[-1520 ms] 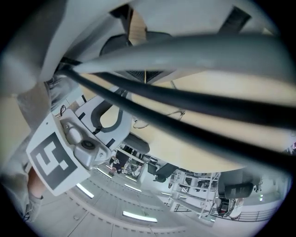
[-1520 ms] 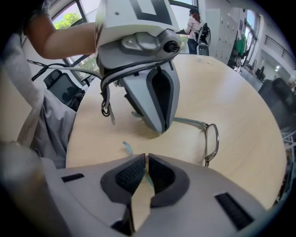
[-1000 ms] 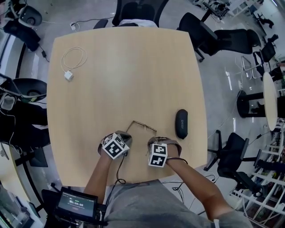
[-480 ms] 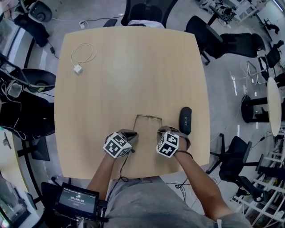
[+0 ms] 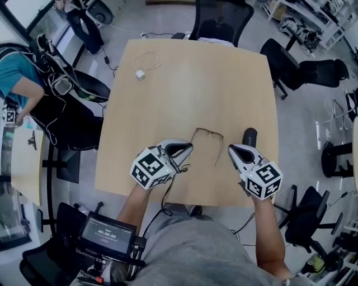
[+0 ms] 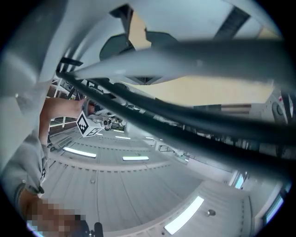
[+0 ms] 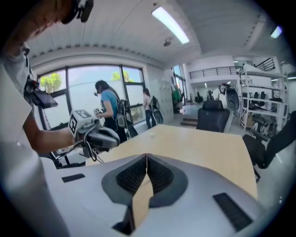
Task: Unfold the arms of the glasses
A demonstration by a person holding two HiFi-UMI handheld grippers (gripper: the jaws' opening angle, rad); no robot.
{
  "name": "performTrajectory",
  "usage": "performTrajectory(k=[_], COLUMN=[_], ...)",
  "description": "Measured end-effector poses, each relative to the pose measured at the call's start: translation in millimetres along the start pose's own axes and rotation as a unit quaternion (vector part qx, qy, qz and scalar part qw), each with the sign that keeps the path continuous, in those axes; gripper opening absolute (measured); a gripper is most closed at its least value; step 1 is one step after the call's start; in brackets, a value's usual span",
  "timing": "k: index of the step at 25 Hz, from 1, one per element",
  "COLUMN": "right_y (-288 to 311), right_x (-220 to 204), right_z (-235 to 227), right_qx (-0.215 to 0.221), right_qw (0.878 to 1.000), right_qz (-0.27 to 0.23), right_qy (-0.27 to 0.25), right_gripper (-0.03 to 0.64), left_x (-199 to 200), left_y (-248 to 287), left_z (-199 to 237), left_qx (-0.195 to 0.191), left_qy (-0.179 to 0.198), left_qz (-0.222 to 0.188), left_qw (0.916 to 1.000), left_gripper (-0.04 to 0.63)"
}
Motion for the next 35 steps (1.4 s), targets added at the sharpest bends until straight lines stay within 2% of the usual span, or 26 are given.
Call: performTrajectory(k=[2,5,10,13,16,21,26,33,35], right_y=[-39,-97,-189,-233,-262,-286,-294,-300,-303], right_x=[17,32,47,54,63,64,42,12,2], right_z=[19,51,101,121,132,150,180,298,339], right_qx=[0.008,0.011,0.016,0.015,0.01,-0.007,-0.019,-0.047,-0.047], right_qw=[0.998,0.993,0.98,0.973,0.968,0.964,0.964,0.962,0.961], right_qz=[-0.057,-0.11,-0.165,-0.189,-0.208,-0.224,-0.234,-0.244,-0.247], right_qy=[-0.011,-0.047,-0.106,-0.132,-0.143,-0.144,-0.125,-0.115,-0.116], right_gripper=[0.011,0.011,0.012,0.012,0.012,0.012,0.012,0.012,0.012], left_x=[23,48,83,98,110,112,91,38,18], left_y=[-19,-45,-87,-108,-126,-155,-191,-308,-347], left_z=[-31,-83,-179,-228,-258,-283,-304,-345,-363], left_qx=[0.008,0.02,0.043,0.059,0.07,0.087,0.097,0.098,0.103], left_qy=[0.03,0.076,0.153,0.18,0.2,0.199,0.204,0.219,0.206], left_qz=[-0.025,-0.049,-0.073,-0.075,-0.073,-0.073,-0.069,-0.093,-0.106], left_qw=[0.9992,0.9957,0.9845,0.9789,0.9747,0.9734,0.9718,0.9662,0.9674], left_gripper=[0.008,0.008,0.008,0.008,0.008,0.008,0.008,0.008,0.008])
Point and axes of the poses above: the fingertips, and each gripper's own axes: y forward along the fingers, z to its left, x out of its top, the point moved 10 cm from there along -y, backward along the fingers, and after that the axes turned 2 degrees about -x, right-handed, at the moved point
